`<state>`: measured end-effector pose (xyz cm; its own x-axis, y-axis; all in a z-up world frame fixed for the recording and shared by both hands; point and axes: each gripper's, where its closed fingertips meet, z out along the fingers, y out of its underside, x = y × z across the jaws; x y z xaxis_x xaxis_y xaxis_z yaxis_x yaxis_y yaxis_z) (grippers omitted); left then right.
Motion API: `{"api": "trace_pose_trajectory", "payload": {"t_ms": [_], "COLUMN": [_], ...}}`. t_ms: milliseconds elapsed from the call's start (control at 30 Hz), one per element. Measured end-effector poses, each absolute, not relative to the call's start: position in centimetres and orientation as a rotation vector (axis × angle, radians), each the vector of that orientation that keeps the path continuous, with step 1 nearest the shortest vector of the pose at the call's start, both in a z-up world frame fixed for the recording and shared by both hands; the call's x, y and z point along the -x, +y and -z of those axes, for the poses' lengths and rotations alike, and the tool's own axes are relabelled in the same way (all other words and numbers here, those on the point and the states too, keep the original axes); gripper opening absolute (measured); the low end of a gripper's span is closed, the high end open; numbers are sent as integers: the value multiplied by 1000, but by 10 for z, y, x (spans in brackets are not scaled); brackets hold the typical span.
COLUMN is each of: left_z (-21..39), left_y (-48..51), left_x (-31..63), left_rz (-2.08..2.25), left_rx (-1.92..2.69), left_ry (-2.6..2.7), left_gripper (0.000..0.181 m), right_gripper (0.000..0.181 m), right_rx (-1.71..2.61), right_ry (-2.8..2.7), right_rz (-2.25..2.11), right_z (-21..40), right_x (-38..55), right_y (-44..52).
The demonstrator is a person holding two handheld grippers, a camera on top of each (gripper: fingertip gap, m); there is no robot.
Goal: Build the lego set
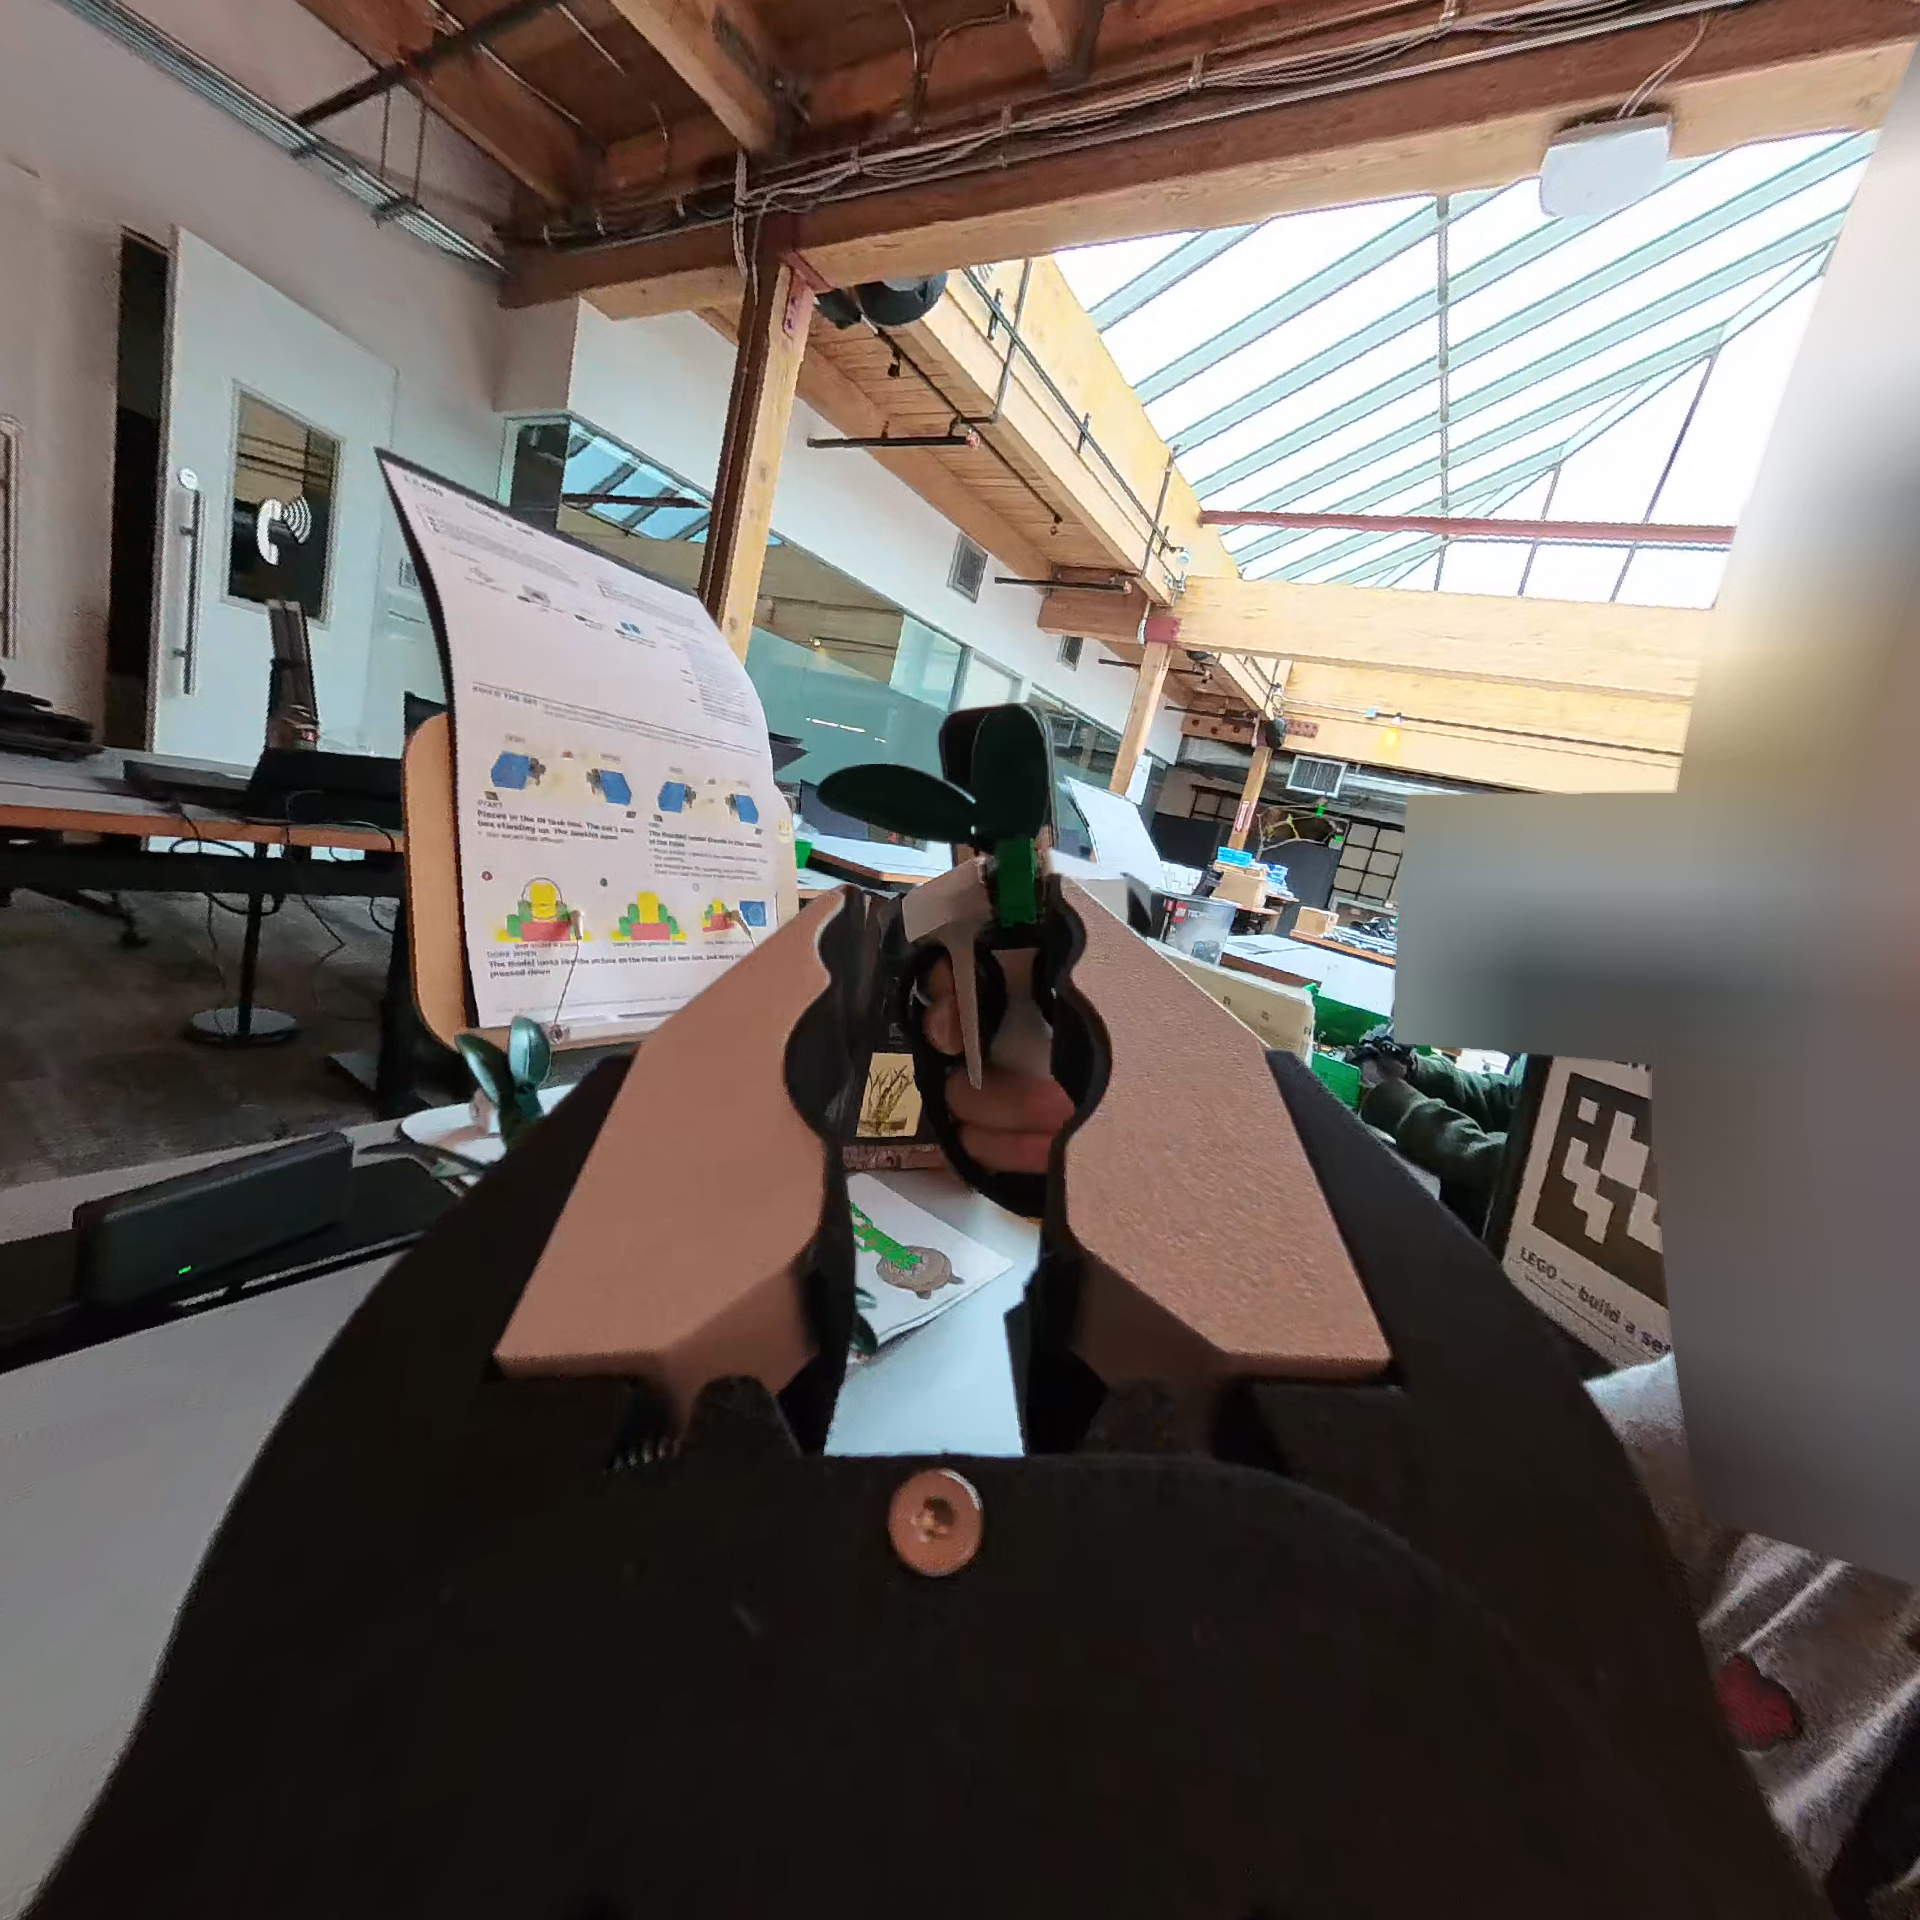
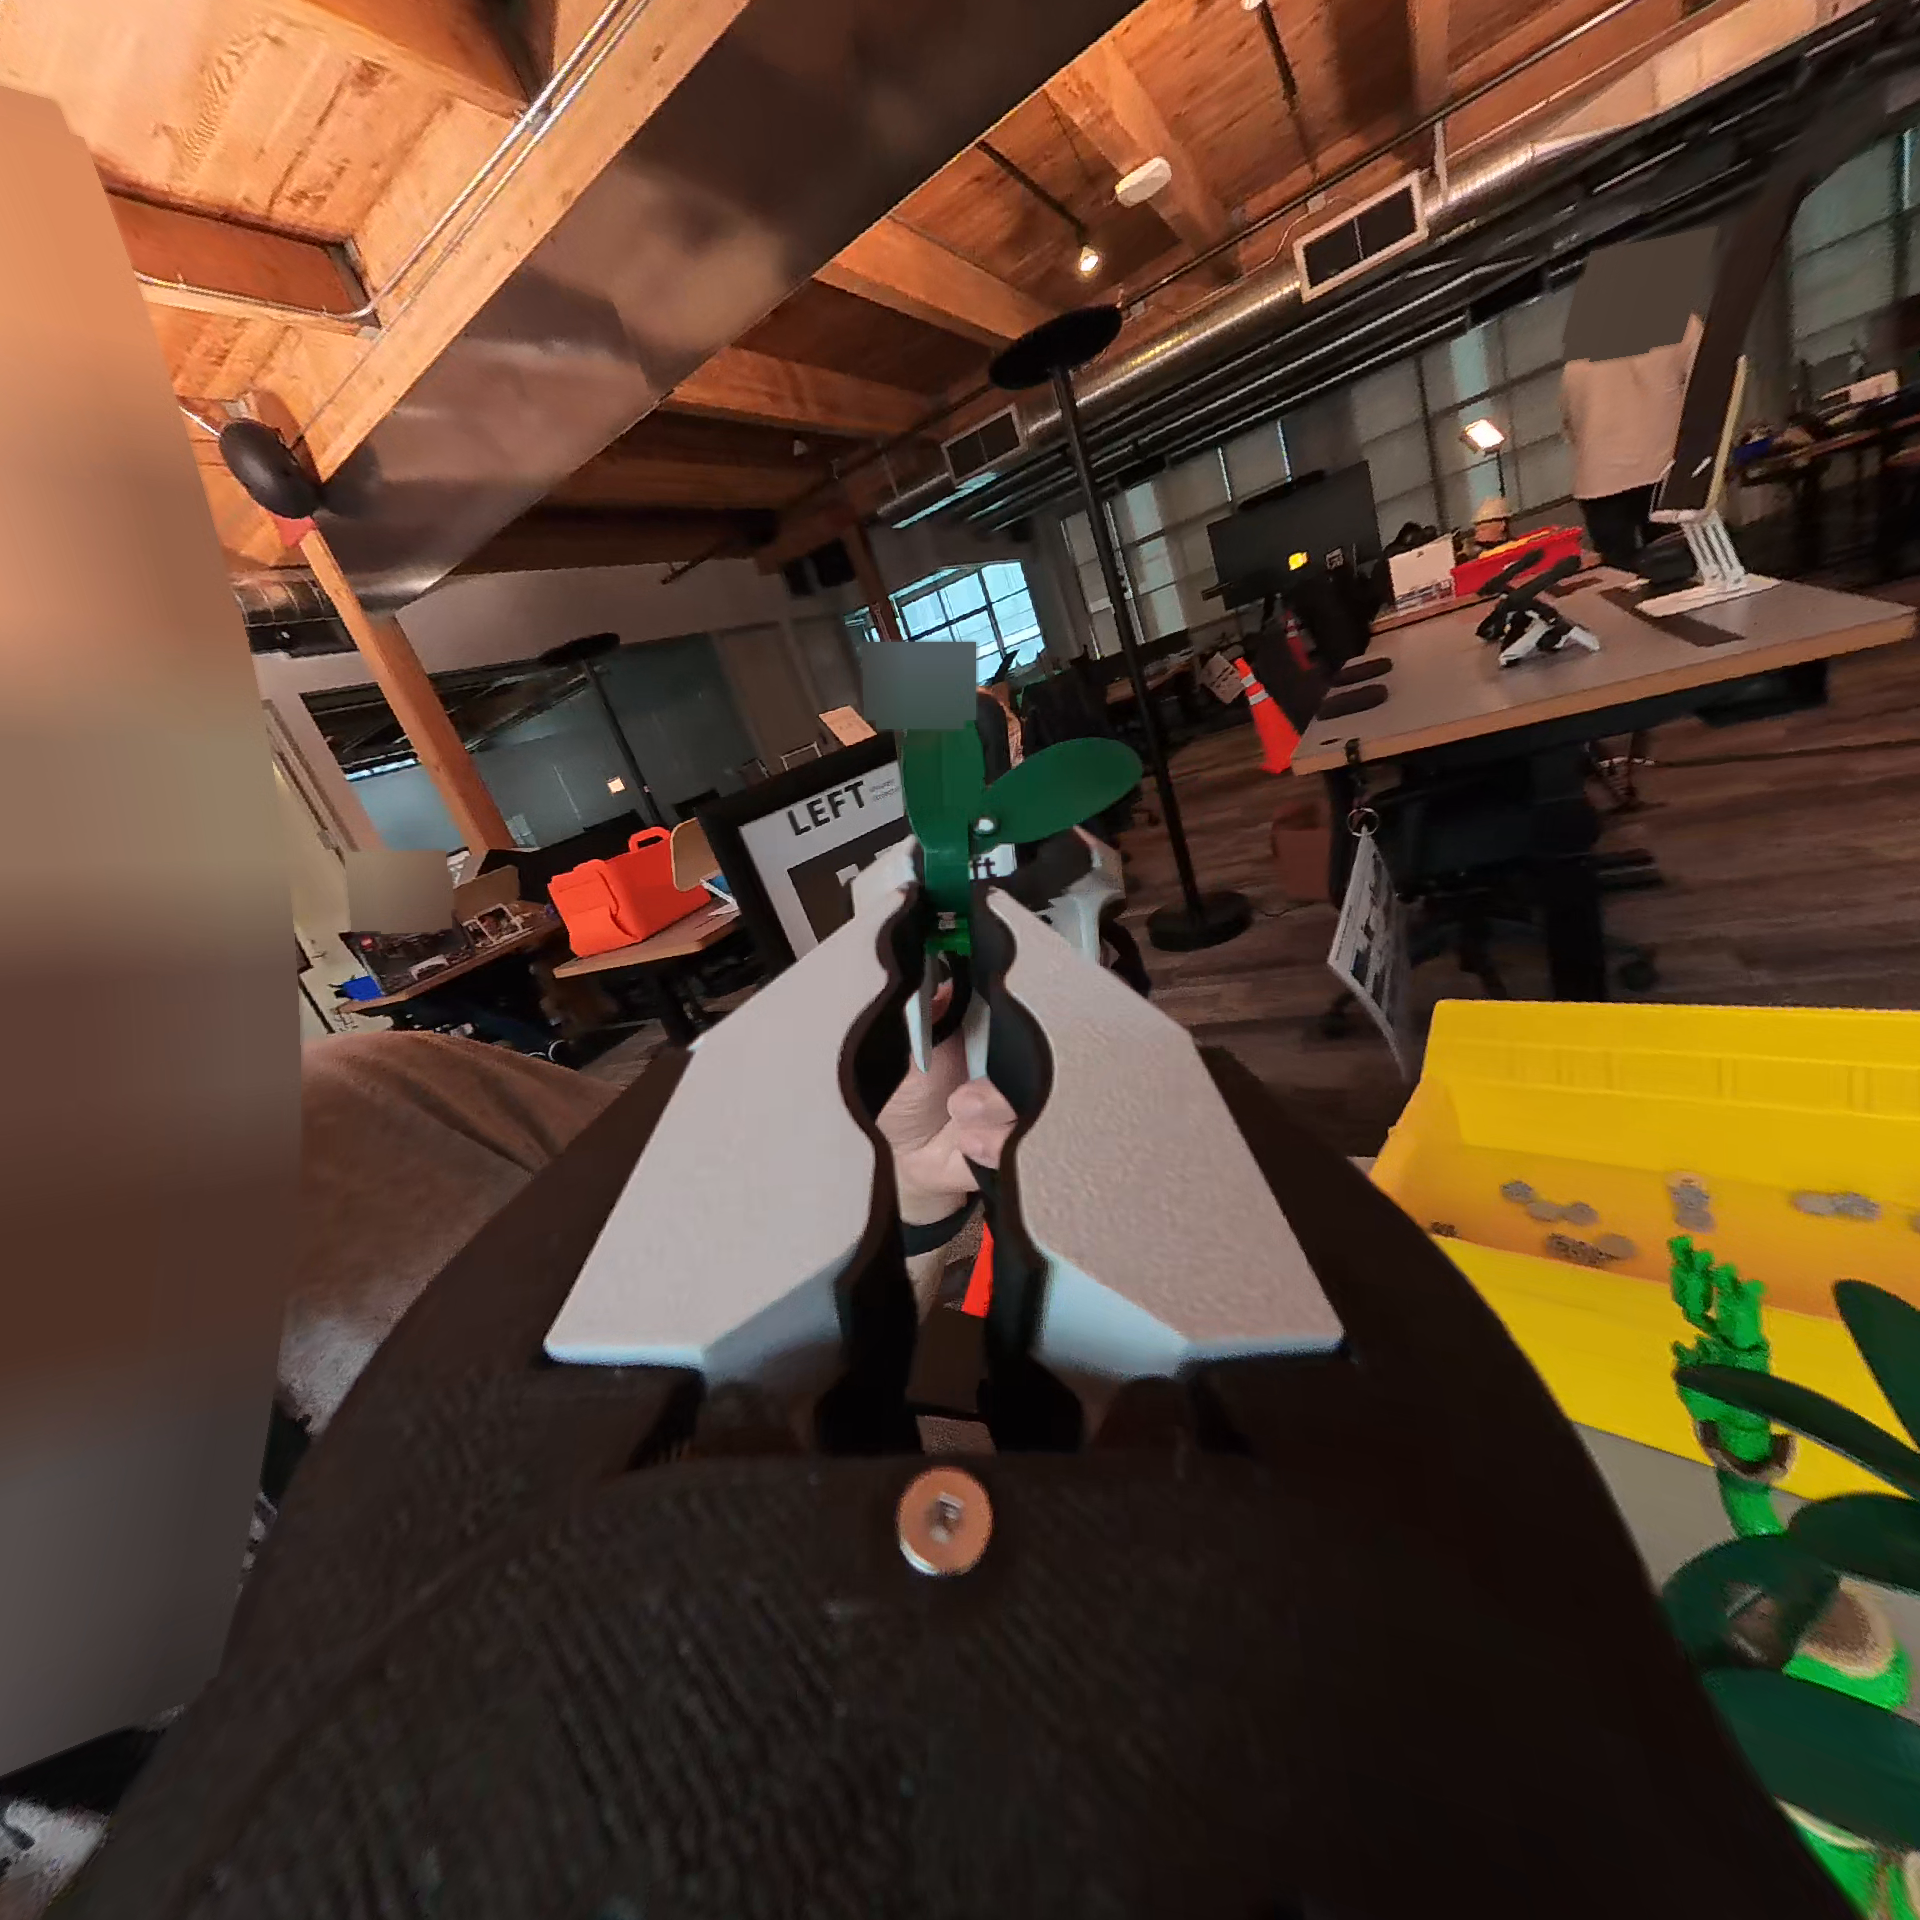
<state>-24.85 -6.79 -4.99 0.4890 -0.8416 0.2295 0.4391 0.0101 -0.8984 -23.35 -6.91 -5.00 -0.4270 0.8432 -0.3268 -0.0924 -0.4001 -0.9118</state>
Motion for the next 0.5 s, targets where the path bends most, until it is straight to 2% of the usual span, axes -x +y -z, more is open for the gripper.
{"api": "trace_pose_trajectory", "payload": {"t_ms": [200, 367, 500], "left_z": [46, 54, 58], "left_y": [-64, -60, -60], "left_x": [223, 216, 219], "left_rz": [1031, 1041, 1008], "left_rx": [1214, 1299, 1311], "left_ry": [501, 523, 537], "left_gripper": [29, 14, 10], "right_gripper": [6, 6, 6], "right_rx": [1118, 1099, 1124], "right_ry": [-1221, -1249, -1264], "right_rz": [-1807, -1764, -1773], "right_z": [58, 61, 65], "right_x": [230, 230, 233], "right_y": [-68, -66, -66]}}
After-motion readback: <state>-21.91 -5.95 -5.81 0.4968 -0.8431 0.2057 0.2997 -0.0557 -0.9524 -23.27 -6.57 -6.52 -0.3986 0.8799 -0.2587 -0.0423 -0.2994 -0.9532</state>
